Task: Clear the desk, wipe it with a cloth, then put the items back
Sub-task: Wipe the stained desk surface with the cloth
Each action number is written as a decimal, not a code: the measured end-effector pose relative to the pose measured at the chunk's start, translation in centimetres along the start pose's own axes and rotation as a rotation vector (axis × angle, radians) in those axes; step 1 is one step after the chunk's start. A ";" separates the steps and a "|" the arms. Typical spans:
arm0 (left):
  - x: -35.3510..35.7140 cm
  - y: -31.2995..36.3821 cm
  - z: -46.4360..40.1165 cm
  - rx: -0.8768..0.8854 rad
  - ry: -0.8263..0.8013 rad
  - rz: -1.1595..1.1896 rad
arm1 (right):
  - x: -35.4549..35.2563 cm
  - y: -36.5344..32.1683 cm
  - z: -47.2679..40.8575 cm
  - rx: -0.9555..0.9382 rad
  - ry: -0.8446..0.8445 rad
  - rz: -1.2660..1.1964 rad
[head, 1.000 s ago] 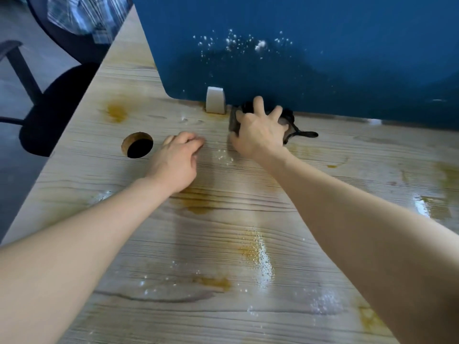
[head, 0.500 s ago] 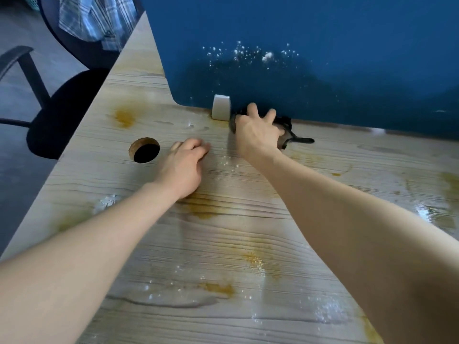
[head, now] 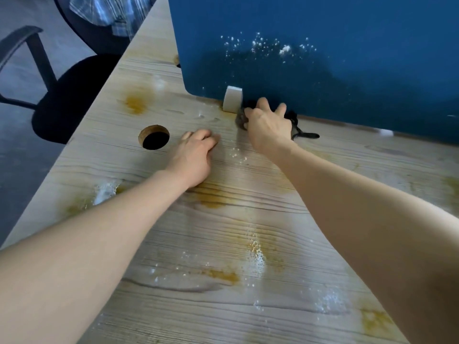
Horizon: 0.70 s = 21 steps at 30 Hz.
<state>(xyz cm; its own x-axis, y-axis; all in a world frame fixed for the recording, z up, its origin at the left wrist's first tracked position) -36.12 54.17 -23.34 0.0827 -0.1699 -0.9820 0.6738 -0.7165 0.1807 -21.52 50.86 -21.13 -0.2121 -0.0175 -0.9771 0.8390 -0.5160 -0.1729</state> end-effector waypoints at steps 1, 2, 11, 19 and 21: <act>0.0 0.1 0.0 0.005 -0.007 0.005 | 0.1 0.9 0.5 -0.017 0.022 0.028; 0.0 0.2 0.0 0.010 -0.010 0.011 | 0.2 2.2 1.0 -0.018 0.043 0.049; 0.3 0.1 0.0 0.013 -0.001 0.053 | -1.0 6.9 2.6 0.403 0.093 0.000; 0.3 0.1 -0.1 0.004 -0.016 0.008 | -0.5 -0.2 1.4 0.002 0.064 0.012; 0.1 0.2 0.0 -0.003 -0.029 0.005 | -0.3 3.2 2.2 -0.036 0.069 0.018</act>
<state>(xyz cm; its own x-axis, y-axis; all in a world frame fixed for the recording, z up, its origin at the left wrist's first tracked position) -35.92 54.02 -23.38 0.0653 -0.1929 -0.9791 0.6760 -0.7132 0.1855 -19.90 47.36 -21.08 -0.1629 0.0335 -0.9861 0.8599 -0.4851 -0.1586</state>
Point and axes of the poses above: each hand's wrist, its own z-axis away from the middle knuckle, its own x-axis out of the palm, y = z × x, the point moved 7 cm from there along -z, towards the middle knuckle, and after that the axes turned 6 degrees about -z, right-handed, at the moved point
